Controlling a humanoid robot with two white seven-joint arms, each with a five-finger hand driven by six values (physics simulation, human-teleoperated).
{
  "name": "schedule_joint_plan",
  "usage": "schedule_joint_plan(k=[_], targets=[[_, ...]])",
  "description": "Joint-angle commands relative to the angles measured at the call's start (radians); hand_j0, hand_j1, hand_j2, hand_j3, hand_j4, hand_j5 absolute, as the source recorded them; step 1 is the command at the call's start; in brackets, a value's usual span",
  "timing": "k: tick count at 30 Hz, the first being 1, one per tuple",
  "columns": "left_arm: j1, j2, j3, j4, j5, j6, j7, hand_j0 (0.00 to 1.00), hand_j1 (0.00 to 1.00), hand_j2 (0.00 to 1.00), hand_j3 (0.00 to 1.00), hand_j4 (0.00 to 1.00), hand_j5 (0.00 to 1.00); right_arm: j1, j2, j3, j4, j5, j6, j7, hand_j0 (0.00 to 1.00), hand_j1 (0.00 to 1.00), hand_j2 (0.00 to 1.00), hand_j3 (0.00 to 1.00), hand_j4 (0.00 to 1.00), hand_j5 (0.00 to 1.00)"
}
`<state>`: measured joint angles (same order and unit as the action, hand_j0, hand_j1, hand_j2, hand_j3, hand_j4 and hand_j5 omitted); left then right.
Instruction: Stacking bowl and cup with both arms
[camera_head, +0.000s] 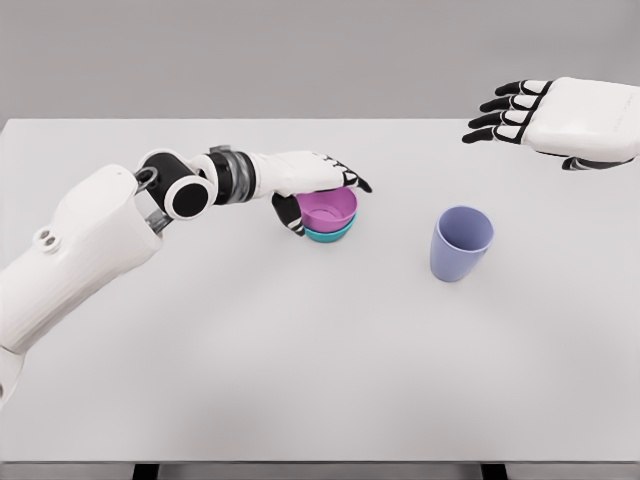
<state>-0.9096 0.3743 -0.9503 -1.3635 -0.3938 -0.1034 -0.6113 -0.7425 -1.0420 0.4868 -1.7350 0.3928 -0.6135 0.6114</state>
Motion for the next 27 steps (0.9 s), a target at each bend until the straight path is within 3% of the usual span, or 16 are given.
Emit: schedule_joint_plan(k=[1,4,10,14,17,20,22,24,26,27], targets=[[0.002,0.0,0.001,-0.003,0.003,-0.001,0.0,1.0,1.0,1.0,1.0,1.0,1.0,0.0,-0.001,0.0,0.0,-0.003,0.003,0.0,1.0,1.0,1.0,1.0,1.0,1.0],[-0.003,0.012,0.005,-0.016,0.015,-0.007,0.0,1.0,1.0,1.0,1.0,1.0,1.0,0.0,-0.001,0.0,0.0,-0.003,0.003,0.0,1.0,1.0,1.0,1.0,1.0,1.0],[-0.002,0.205,0.013,-0.186,0.121,-0.007,0.0,1.0,1.0,1.0,1.0,1.0,1.0,0.0,0.0,0.0,0.0,-0.003,0.003,0.0,1.0,1.0,1.0,1.0,1.0,1.0],[0.003,0.422,0.071,-0.345,0.302,-0.082,0.0,1.0,1.0,1.0,1.0,1.0,1.0,0.0,-0.003,0.0,0.0,-0.003,0.003,0.0,1.0,1.0,1.0,1.0,1.0,1.0],[0.028,0.615,0.116,-0.342,0.567,-0.495,0.0,1.0,1.0,1.0,1.0,1.0,1.0,0.005,-0.01,0.0,0.0,-0.003,0.003,0.0,1.0,1.0,1.0,1.0,1.0,1.0],[0.123,0.742,0.117,-0.304,0.851,-0.508,0.0,1.0,1.0,1.0,1.0,1.0,1.0,0.025,-0.024,0.001,0.002,-0.003,0.003,0.0,1.0,1.0,1.0,1.0,1.0,1.0],[0.192,0.779,0.119,-0.279,0.909,-0.508,0.0,1.0,1.0,1.0,1.0,1.0,1.0,0.035,-0.044,-0.002,-0.001,-0.003,0.003,0.0,1.0,1.0,1.0,1.0,1.0,1.0],[0.224,0.776,0.117,-0.212,0.905,-0.508,0.0,1.0,1.0,1.0,1.0,1.0,1.0,0.04,-0.035,-0.037,-0.014,-0.003,0.003,0.0,1.0,1.0,1.0,1.0,1.0,1.0],[0.242,0.77,0.117,-0.207,0.9,-0.508,0.0,1.0,1.0,1.0,1.0,1.0,1.0,0.037,-0.03,-0.039,-0.001,-0.037,0.003,0.0,1.0,1.0,1.0,1.0,1.0,1.0],[0.255,0.77,0.119,-0.207,0.899,-0.508,0.0,1.0,1.0,1.0,1.0,1.0,1.0,0.035,-0.012,-0.034,0.043,-0.089,0.014,0.0,1.0,1.0,1.0,1.0,1.0,1.0]])
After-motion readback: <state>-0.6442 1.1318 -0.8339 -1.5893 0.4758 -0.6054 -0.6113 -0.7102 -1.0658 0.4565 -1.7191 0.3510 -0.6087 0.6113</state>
